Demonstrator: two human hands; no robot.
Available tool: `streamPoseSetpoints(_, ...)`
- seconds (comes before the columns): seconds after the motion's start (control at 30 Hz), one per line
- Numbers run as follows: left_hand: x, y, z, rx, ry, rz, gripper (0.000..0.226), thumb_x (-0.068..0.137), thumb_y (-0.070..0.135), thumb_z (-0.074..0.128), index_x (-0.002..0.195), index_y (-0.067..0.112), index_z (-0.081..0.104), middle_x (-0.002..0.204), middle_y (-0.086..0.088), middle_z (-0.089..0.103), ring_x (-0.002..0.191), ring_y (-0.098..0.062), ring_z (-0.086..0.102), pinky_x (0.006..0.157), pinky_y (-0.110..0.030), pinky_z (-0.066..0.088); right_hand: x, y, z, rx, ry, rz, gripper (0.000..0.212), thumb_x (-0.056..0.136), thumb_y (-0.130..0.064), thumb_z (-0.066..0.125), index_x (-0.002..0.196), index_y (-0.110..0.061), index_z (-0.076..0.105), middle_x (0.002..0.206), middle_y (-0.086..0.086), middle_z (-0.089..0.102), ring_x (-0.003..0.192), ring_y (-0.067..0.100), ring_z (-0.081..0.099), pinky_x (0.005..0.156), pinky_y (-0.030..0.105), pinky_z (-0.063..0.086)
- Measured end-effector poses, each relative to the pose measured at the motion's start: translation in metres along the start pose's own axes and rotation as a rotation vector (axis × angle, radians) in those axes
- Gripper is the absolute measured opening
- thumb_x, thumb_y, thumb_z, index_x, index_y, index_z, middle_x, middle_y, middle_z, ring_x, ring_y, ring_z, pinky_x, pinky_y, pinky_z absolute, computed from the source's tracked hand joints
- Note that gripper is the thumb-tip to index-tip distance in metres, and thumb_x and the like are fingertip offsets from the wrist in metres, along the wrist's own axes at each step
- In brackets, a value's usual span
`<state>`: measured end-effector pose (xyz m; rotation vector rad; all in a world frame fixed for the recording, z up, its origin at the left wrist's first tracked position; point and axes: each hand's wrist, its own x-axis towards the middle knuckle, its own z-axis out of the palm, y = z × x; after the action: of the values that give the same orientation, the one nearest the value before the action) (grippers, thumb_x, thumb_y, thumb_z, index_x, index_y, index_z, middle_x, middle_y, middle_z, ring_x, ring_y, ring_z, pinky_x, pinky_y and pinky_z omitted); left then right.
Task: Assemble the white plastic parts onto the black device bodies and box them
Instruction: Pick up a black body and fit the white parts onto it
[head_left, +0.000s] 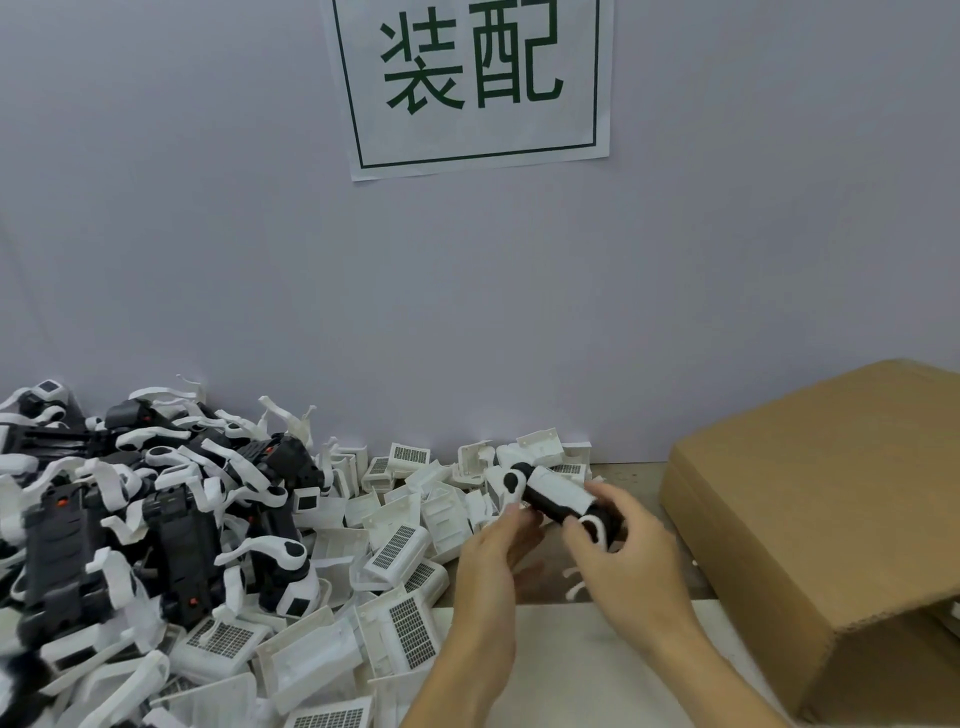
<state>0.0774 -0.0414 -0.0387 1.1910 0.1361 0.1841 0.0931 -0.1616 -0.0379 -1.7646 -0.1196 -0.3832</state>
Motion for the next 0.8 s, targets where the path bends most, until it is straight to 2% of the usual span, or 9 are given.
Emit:
streamPoseSetpoints(0.07,-0.002,0.002,-0.002,0.176,0.113,0.072,0.047,0.100,0.032,0.056,0.063,0.013,0.077,0.078,0.001,0.077,0.084,-0.018,0.071,0.082,-0.035,0.053,0.004,0.001,-0.006,0.112,0.076,0.060,0.025,0.090,-0.013,0.066,0.112,-0.024,0.068,0.094,-0.004,0.068,0.063,0.015,0.067,0.046,0.027,0.056)
streamPoseSetpoints(0.13,-0.004,0.004,-0.004,0.259,0.172,0.144,0.053,0.098,0.032,0.061,0.049,0.010,0.060,0.057,-0.002,0.060,0.062,-0.016,0.055,0.066,-0.028,0.045,0.008,0.004,-0.012,0.205,0.109,0.125,0.019,0.092,-0.011,0.061,0.106,-0.021,0.071,0.090,0.001,0.070,0.066,0.017,0.065,0.042,0.021,0.049)
streamPoseSetpoints(0.23,-0.005,0.006,-0.004,0.191,0.185,0.221,0.041,0.096,0.028,0.063,0.062,0.009,0.050,0.055,-0.001,0.045,0.054,-0.013,0.041,0.051,-0.018,0.036,0.011,0.005,-0.019,0.347,0.090,0.206,0.023,0.095,-0.008,0.053,0.096,-0.016,0.074,0.085,0.007,0.069,0.066,0.015,0.061,0.040,0.015,0.041)
streamPoseSetpoints(0.33,-0.007,0.008,-0.001,0.092,0.121,0.228,0.007,0.096,0.026,0.062,0.093,0.024,0.067,0.083,0.008,0.069,0.073,-0.009,0.065,0.062,-0.017,0.049,0.011,0.004,-0.023,0.414,0.024,0.262,0.027,0.093,-0.011,0.049,0.091,-0.012,0.076,0.079,0.012,0.068,0.063,0.019,0.060,0.049,0.023,0.039)
streamPoseSetpoints(0.43,-0.009,0.008,0.000,-0.035,-0.064,0.129,0.028,0.092,0.031,0.063,0.120,0.032,0.070,0.118,0.002,0.073,0.105,-0.021,0.070,0.080,-0.034,0.057,0.009,0.002,-0.019,0.578,-0.224,0.361,0.036,0.092,-0.020,0.044,0.095,-0.012,0.079,0.095,0.022,0.072,0.080,0.032,0.062,0.071,0.040,0.043)
streamPoseSetpoints(0.53,-0.013,0.014,0.000,-0.147,-0.159,0.109,0.037,0.086,0.033,0.064,0.119,0.019,0.072,0.116,-0.012,0.074,0.102,-0.028,0.073,0.074,-0.032,0.060,0.006,0.000,-0.016,0.649,-0.404,0.402,0.043,0.092,-0.023,0.039,0.104,-0.012,0.078,0.111,0.024,0.071,0.091,0.034,0.061,0.086,0.046,0.045)
streamPoseSetpoints(0.67,-0.012,0.015,-0.002,-0.177,-0.077,0.097,0.024,0.092,0.028,0.061,0.107,0.015,0.075,0.104,-0.012,0.076,0.085,-0.025,0.074,0.066,-0.029,0.059,0.005,0.001,-0.015,0.504,-0.400,0.342,0.039,0.095,-0.022,0.040,0.117,-0.012,0.071,0.110,0.018,0.073,0.095,0.034,0.064,0.078,0.042,0.045)
streamPoseSetpoints(0.73,-0.011,0.014,-0.002,-0.159,-0.010,0.066,0.023,0.099,0.023,0.055,0.103,0.013,0.075,0.098,-0.013,0.075,0.077,-0.024,0.072,0.059,-0.030,0.057,0.002,-0.003,-0.015,0.352,-0.416,0.265,0.038,0.082,-0.030,0.049,0.109,-0.015,0.071,0.105,0.014,0.072,0.095,0.028,0.064,0.070,0.034,0.041)
streamPoseSetpoints(0.8,-0.010,0.014,-0.003,-0.163,0.058,0.007,0.029,0.101,0.026,0.050,0.106,0.008,0.073,0.091,-0.015,0.073,0.067,-0.023,0.069,0.054,-0.031,0.056,0.002,-0.012,-0.019,0.214,-0.498,0.217,0.036,0.073,-0.031,0.054,0.100,-0.017,0.072,0.093,0.010,0.070,0.081,0.017,0.062,0.056,0.024,0.043)
